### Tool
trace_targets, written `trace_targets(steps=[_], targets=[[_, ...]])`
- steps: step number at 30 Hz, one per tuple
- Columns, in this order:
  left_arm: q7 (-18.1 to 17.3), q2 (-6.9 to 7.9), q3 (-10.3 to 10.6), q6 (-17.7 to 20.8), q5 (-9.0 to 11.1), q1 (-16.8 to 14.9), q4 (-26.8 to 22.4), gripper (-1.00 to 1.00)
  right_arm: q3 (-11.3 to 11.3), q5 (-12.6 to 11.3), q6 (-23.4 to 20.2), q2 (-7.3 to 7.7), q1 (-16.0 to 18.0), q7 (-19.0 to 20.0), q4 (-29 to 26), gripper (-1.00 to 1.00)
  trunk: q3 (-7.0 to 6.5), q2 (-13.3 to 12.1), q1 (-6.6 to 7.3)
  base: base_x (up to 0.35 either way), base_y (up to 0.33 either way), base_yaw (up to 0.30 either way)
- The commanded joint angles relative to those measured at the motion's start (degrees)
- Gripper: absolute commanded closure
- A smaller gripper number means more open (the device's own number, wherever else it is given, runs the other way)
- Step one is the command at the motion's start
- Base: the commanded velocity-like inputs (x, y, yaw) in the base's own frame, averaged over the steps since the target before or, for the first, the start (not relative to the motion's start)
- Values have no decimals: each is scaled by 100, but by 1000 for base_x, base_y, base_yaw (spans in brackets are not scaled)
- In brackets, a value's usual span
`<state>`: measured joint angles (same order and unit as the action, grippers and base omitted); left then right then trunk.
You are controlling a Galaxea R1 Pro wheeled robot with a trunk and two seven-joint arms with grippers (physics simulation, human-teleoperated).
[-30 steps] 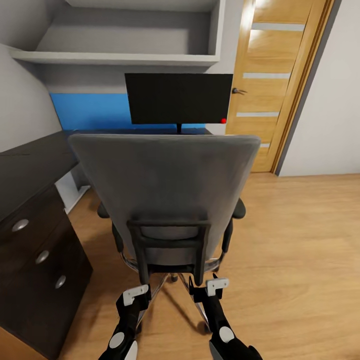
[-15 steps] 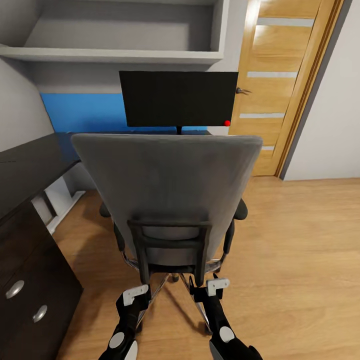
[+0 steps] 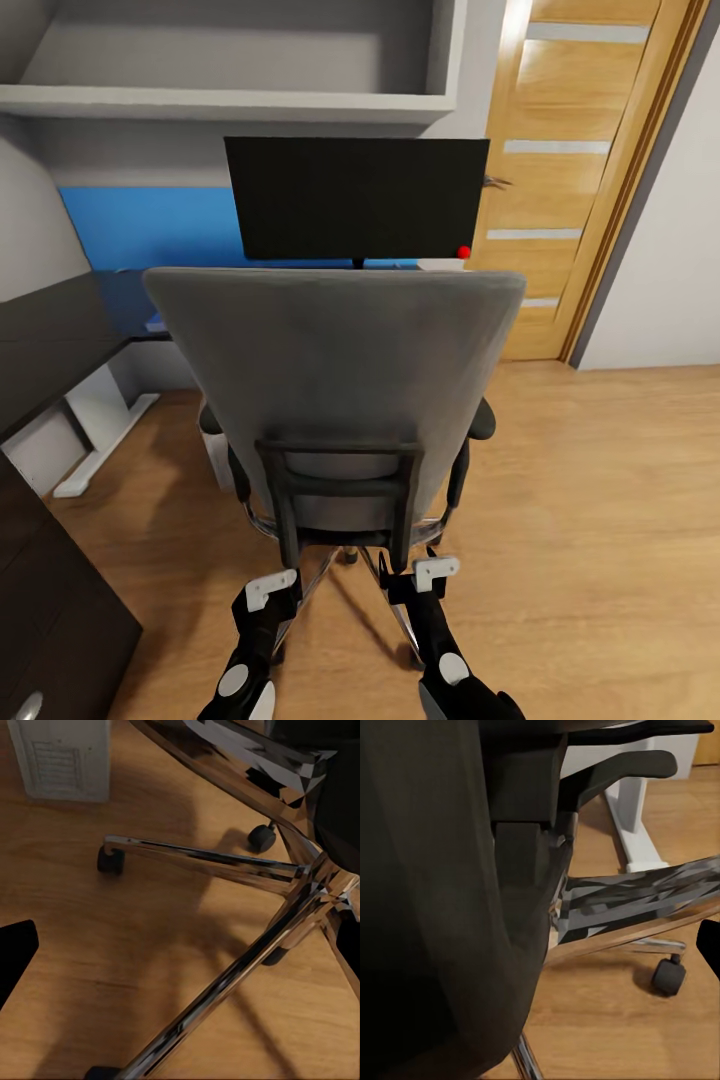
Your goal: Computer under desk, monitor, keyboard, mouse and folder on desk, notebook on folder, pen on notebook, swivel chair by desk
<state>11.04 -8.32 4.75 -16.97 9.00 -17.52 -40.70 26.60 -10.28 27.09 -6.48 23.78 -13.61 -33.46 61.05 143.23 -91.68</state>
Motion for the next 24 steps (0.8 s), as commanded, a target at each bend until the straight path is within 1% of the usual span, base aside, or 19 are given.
trace_targets(steps=[1,18,21,24], targets=[[38,6,27,-26,32,-6,-8,-100,39,-62,33,6,10,-45,1,-100,3,2,-2,333,0,0],[42,6,29,-26,39,-6,-8,-100,40,-62,33,7,9,-45,1,-100,3,2,-2,332,0,0],[42,6,28,-26,40,-6,-8,-100,39,-62,33,7,9,-45,3,-100,3,2,-2,274,0,0],[43,6,28,-26,41,-6,-8,-100,39,-62,33,5,7,-45,5,-100,3,2,-2,156,0,0]])
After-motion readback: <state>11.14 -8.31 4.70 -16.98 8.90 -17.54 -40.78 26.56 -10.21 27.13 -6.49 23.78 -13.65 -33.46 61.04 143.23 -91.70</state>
